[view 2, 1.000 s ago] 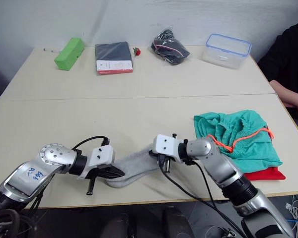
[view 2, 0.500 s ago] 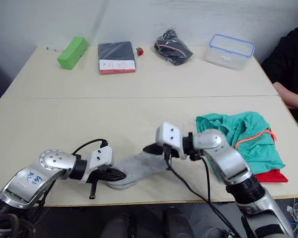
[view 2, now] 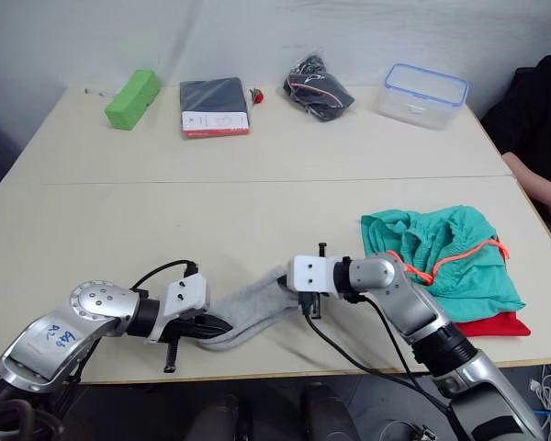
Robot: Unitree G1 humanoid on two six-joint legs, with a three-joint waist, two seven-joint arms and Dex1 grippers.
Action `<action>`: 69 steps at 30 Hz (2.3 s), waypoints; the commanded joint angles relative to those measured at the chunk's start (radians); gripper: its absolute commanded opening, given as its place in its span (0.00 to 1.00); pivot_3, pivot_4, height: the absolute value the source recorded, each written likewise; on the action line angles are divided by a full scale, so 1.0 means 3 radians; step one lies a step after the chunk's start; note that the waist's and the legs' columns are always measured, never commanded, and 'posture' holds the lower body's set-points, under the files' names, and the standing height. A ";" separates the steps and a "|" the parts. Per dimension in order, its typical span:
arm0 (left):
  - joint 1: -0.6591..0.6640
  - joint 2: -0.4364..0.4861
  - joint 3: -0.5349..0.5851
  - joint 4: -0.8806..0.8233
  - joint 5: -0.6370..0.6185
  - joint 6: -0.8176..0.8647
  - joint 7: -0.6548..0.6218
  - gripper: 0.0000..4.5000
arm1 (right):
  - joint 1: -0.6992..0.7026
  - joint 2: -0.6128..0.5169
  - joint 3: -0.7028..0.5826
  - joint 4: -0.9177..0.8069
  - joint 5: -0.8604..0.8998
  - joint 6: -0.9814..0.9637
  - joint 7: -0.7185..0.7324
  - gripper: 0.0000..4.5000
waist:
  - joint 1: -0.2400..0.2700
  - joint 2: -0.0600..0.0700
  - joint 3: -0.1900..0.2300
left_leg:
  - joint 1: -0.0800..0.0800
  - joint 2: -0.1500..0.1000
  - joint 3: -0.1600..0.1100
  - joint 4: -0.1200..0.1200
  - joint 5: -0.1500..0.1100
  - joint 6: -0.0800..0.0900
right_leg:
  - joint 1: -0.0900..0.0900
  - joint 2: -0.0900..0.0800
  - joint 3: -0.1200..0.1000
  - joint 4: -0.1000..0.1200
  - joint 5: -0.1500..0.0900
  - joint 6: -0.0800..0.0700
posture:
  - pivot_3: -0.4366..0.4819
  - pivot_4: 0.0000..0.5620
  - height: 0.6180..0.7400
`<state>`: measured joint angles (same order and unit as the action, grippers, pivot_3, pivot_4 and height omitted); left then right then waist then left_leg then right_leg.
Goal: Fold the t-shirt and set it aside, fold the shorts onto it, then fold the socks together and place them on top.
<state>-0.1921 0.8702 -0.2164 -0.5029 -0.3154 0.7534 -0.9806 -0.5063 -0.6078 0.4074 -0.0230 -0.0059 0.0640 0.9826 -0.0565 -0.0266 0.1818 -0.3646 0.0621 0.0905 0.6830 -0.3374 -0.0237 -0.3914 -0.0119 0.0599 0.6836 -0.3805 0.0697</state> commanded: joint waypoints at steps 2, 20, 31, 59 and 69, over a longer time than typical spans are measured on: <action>0.0068 -0.0016 -0.0087 0.0064 0.0000 0.0064 0.0023 0.01 | 0.0002 -0.0039 -0.0356 -0.0169 0.0465 0.0172 0.0251 0.00 | 0.0000 0.0001 0.0000 | 0.0000 0.0000 0.0000 0.0000 0.0000 0.0000 | 0.0000 0.0001 0.0000 0.0000 0.0000 0.0000 | 0.48 0.27 1.00; 0.0019 -0.0052 -0.0031 0.0150 -0.0041 -0.0010 0.0062 0.01 | -0.0036 0.0393 0.0266 0.0010 0.0242 0.0442 0.0333 0.00 | -0.0006 0.0002 0.0002 | -0.0004 0.0000 -0.0001 0.0000 0.0001 0.0000 | -0.0004 0.0000 0.0000 0.0001 0.0000 0.0000 | 0.48 0.27 1.00; 0.0303 0.0017 0.0159 -0.0043 -0.0103 0.0018 0.0154 0.01 | -0.0268 -0.0165 -0.0276 0.0287 0.0652 0.0167 0.1017 0.00 | -0.0003 0.0002 0.0001 | -0.0001 0.0000 -0.0001 -0.0001 0.0000 0.0002 | 0.0000 -0.0001 -0.0001 -0.0002 0.0000 0.0000 | 0.48 0.27 1.00; 0.0853 0.0008 0.2315 -0.0237 -0.2101 0.1750 0.0393 0.69 | -0.0190 0.0360 0.0249 0.0604 -0.0085 -0.0189 0.0694 0.00 | -0.0093 0.0001 0.0001 | 0.0040 0.0004 -0.0005 -0.0011 -0.0001 -0.0001 | 0.0035 0.0002 -0.0004 -0.0001 -0.0002 -0.0003 | 0.48 0.27 1.00; 0.0905 -0.0600 0.2235 0.0036 -0.2396 0.2394 0.1153 1.00 | -0.0148 0.0349 0.0231 0.0486 -0.0068 -0.0203 0.0706 0.00 | -0.0092 0.0001 0.0001 | 0.0046 0.0004 -0.0017 -0.0015 -0.0004 -0.0003 | 0.0051 0.0001 -0.0014 -0.0015 -0.0002 -0.0003 | 0.48 0.27 1.00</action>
<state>0.0801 0.7033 0.4415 -0.5000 -1.0033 1.4471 -0.6661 -0.5742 -0.4951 0.4629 0.1143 0.0030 -0.0166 1.1959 -0.0841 -0.0265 0.1820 -0.3510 0.0632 0.0854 0.6786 -0.3386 -0.0248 -0.3763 -0.0116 0.0555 0.6791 -0.3810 0.0687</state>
